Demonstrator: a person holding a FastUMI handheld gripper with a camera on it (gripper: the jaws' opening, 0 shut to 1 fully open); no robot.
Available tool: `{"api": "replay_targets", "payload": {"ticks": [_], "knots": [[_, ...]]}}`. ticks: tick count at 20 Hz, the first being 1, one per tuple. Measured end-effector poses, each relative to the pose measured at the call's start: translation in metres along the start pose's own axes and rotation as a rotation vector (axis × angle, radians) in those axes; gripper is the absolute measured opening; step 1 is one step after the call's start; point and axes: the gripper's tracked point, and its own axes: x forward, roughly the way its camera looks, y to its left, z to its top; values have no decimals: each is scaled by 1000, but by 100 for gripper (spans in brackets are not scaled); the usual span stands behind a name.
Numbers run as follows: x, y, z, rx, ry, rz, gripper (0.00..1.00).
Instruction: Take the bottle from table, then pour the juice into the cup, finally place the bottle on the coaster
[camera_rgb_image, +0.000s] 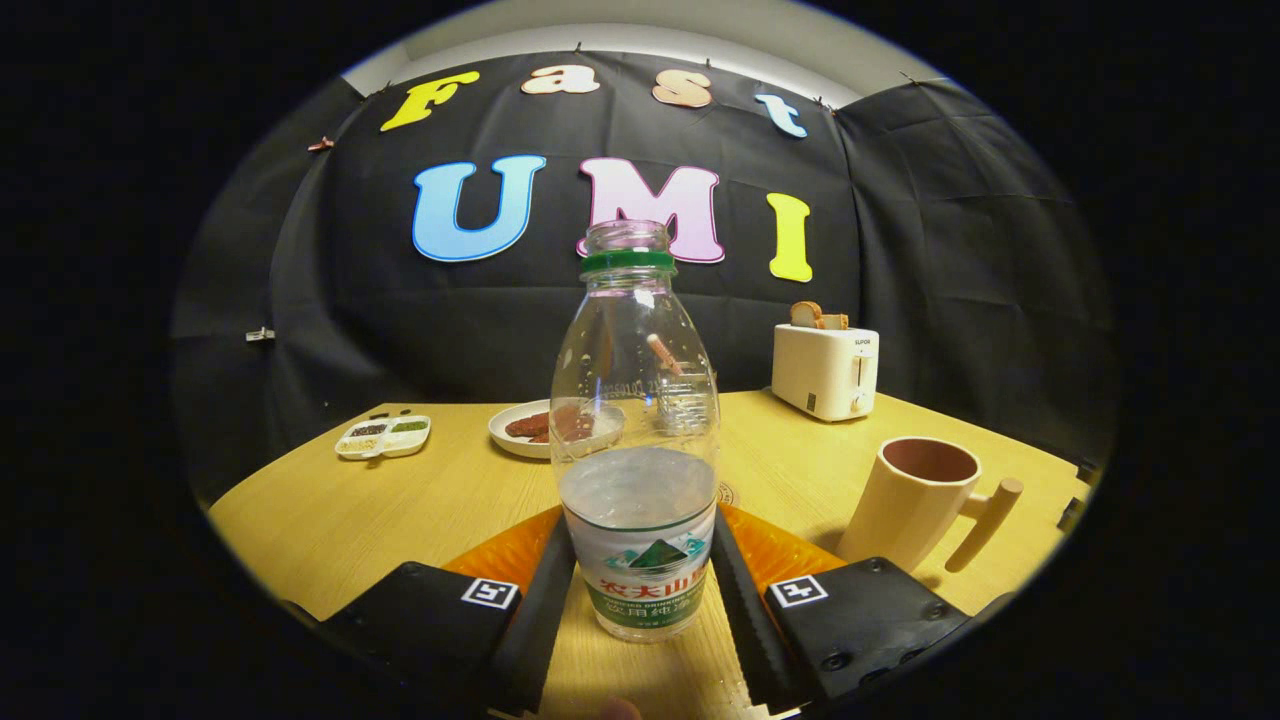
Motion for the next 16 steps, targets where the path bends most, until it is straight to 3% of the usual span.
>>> {"api": "replay_targets", "payload": {"ticks": [3, 7, 16], "knots": [[-8, 9, 23, 41, -10, 30, 76], [-16, 14, 50, 214, -21, 42, 76], [-30, 13, 48, 629, 101, 134, 75]]}}
